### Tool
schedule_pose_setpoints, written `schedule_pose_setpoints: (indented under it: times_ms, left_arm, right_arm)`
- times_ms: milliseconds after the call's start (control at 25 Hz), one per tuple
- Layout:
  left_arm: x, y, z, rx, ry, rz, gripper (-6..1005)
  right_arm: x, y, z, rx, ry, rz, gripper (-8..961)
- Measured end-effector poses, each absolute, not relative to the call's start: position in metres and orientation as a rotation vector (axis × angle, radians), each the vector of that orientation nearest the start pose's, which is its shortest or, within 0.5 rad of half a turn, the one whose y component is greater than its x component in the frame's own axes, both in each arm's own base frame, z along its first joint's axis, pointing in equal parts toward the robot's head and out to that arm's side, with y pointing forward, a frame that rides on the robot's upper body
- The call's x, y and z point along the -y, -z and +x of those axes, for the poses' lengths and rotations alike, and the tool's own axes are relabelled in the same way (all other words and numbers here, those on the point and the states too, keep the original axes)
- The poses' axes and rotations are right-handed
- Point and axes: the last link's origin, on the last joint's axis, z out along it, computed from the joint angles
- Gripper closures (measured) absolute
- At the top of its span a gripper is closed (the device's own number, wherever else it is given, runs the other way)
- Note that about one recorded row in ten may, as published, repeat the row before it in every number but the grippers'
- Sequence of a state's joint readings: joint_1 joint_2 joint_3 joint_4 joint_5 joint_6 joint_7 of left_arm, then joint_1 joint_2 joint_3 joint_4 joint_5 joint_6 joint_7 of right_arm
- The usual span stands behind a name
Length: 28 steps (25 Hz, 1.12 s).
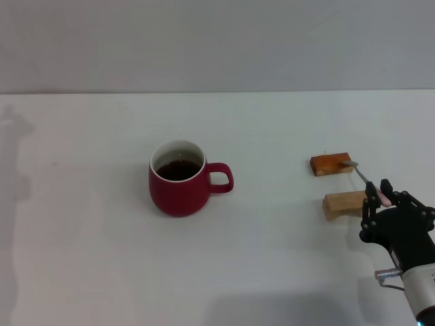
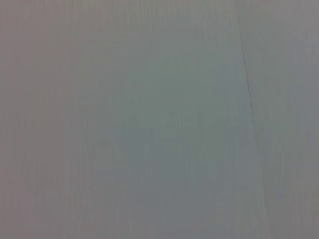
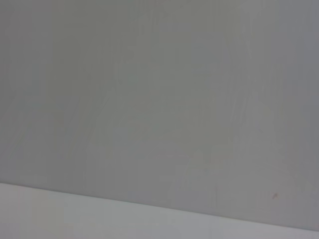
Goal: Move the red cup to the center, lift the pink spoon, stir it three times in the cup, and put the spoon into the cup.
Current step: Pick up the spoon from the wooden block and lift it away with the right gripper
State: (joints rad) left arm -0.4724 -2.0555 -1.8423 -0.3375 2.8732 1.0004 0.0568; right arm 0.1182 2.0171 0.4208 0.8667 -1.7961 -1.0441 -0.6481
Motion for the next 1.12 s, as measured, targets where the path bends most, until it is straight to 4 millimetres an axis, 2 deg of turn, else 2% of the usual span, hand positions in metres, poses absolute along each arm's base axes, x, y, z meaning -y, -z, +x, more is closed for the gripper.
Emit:
schedule_pose_setpoints:
  times_ms: [1120]
  left_arm:
    - [-0.384,-0.089,-0.336,0.415,0.564,-1.214,949]
  right_arm:
    - [-0.250,0.074,0.268,-0.491,-0.462,-1.653,804]
